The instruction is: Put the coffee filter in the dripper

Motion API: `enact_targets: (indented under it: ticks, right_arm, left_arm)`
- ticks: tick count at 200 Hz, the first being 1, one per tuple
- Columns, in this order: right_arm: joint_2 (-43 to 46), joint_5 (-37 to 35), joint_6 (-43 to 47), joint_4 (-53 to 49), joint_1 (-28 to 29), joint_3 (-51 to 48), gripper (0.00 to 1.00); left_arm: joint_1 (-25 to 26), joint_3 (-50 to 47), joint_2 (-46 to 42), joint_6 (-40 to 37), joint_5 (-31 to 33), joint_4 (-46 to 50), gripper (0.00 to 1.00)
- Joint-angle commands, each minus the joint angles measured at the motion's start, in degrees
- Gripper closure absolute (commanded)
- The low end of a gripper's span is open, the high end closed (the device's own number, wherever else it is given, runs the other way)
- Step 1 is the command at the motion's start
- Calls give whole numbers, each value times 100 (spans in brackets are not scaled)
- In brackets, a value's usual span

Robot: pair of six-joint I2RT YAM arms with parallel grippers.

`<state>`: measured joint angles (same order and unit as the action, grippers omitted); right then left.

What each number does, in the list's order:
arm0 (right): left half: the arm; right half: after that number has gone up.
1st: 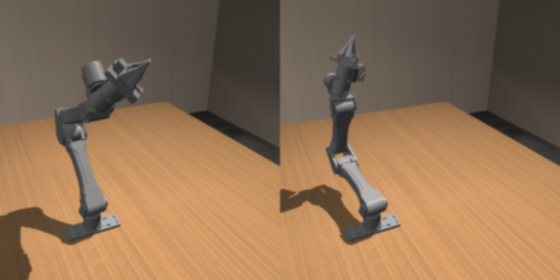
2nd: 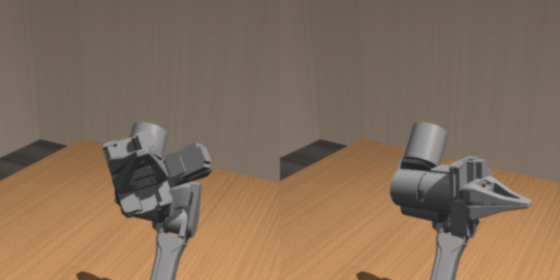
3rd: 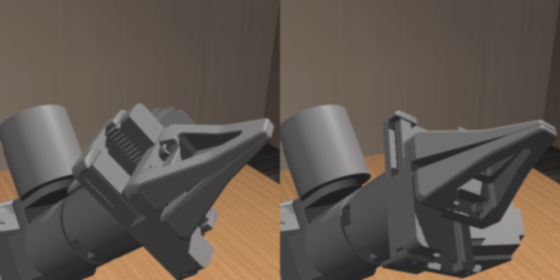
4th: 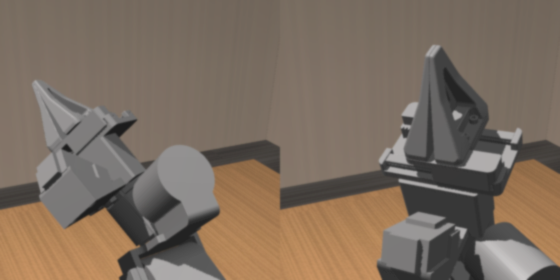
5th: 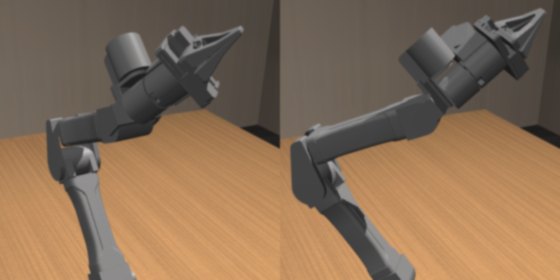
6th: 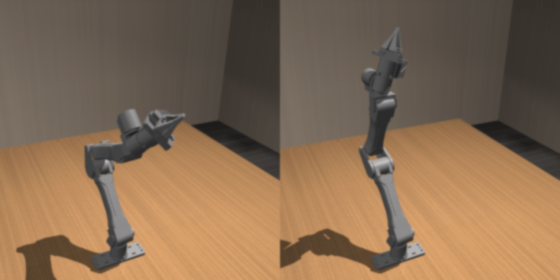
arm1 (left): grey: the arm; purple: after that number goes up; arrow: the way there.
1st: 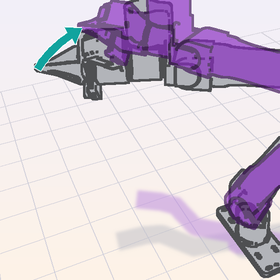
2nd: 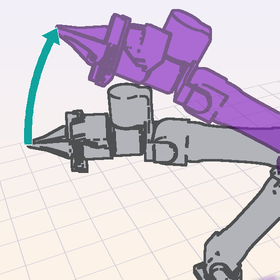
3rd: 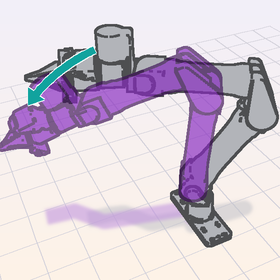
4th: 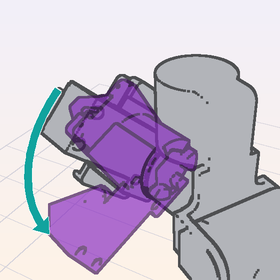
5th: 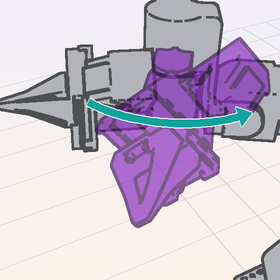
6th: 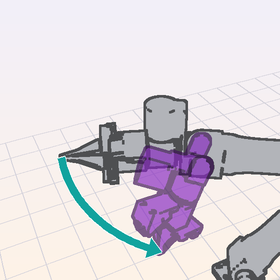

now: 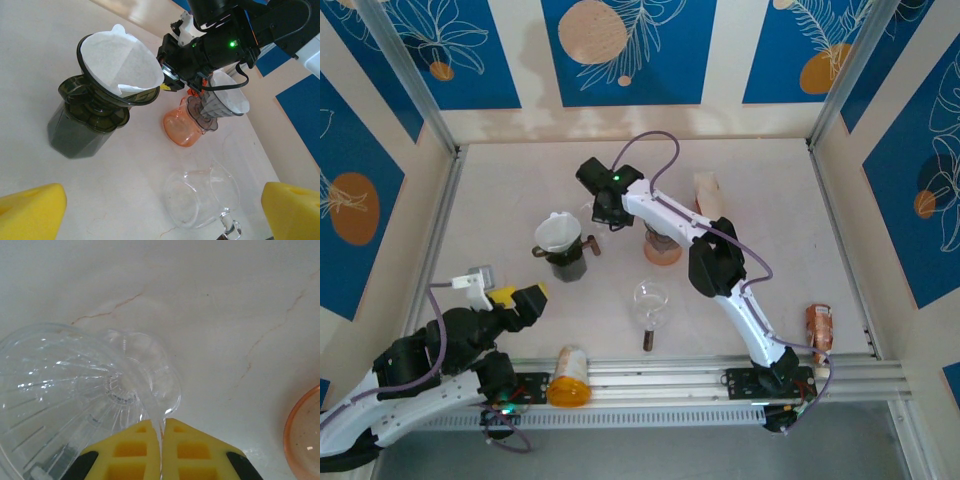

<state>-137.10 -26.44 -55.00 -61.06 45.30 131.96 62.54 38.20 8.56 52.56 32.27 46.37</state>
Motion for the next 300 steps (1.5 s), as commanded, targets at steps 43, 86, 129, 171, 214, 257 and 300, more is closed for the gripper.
enact_targets:
  ticks: [43,86,129,171,214,257,300]
  right_arm:
    - [348,-127,435,104,-207,242,100]
    - [762,-160,738,418,-397,301,100]
    - [1245,-75,1136,778,-460,321,100]
    - [2120,51,1392,1014,-395,-143,100]
    - [3589,109,1596,1440,-92,-1403,100]
    - [5010,530,1391,1010,322,-2807,100]
    - [6555,1102,808,448,564,-4261,100]
  left_arm:
    - [30,39,-34,22,148,21,0]
    - [30,47,67,35,148,-23,0]
    - [30,63,244,31,125,-150,0]
    - [30,65,461,-17,47,-371,0]
    - [28,35,681,-39,-85,-613,0]
    - [28,16,788,-58,-194,-750,0]
    - [30,-147,798,34,-261,-862,0]
